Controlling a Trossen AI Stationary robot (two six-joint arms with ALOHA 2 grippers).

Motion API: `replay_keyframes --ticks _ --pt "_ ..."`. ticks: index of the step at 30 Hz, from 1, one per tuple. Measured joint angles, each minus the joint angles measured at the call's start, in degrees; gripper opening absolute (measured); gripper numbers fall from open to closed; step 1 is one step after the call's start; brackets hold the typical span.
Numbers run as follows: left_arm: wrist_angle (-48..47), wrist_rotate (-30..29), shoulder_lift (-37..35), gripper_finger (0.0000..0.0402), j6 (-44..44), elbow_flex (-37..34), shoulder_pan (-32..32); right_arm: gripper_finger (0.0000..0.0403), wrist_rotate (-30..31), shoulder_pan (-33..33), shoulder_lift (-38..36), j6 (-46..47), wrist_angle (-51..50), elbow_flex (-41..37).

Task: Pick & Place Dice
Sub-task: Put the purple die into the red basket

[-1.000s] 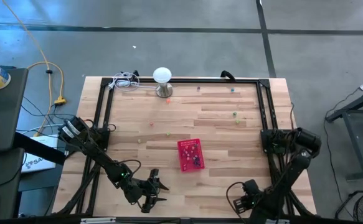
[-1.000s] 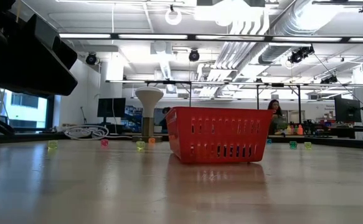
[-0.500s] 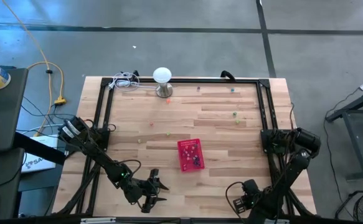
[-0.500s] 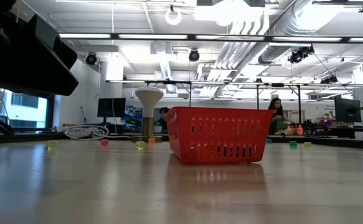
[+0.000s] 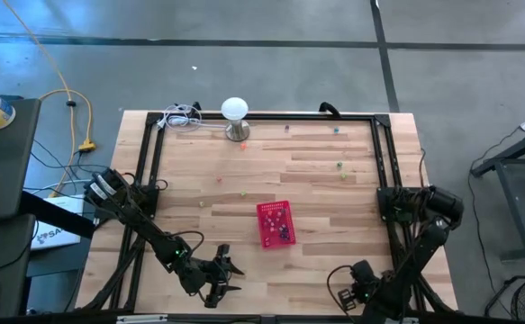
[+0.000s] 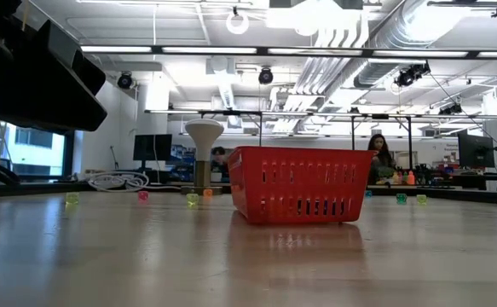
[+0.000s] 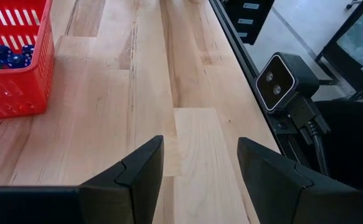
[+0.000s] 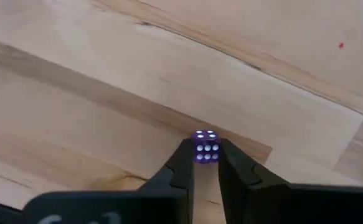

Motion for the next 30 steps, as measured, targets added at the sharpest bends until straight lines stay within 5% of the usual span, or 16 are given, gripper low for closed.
replay_keyframes --ticks 7,14,21,25,30 --pt "-0.4 0.2 0.0 0.0196 -0.1 0.0 0.0 0.0027 18.9 -3.7 0.1 -12.7 0.4 5.6" --pt "-0.8 2.8 -1.0 0.0196 -5.5 0.0 0.0 0.0028 32.1 -13.4 0.1 -38.6 4.0 8.7" --pt "-6.9 7.6 -6.3 0.0196 -8.9 0.0 0.7 0.0029 27.8 -25.6 0.0 -63.3 9.4 10.0" --pt "-14.5 8.7 -11.7 0.0196 -8.9 0.0 2.0 0.003 27.2 -30.2 -0.1 -70.4 10.8 10.1" --pt "-26.1 8.6 -18.6 0.0196 -6.0 0.0 5.6 0.0049 19.2 -35.0 -0.1 -76.4 11.7 10.2"
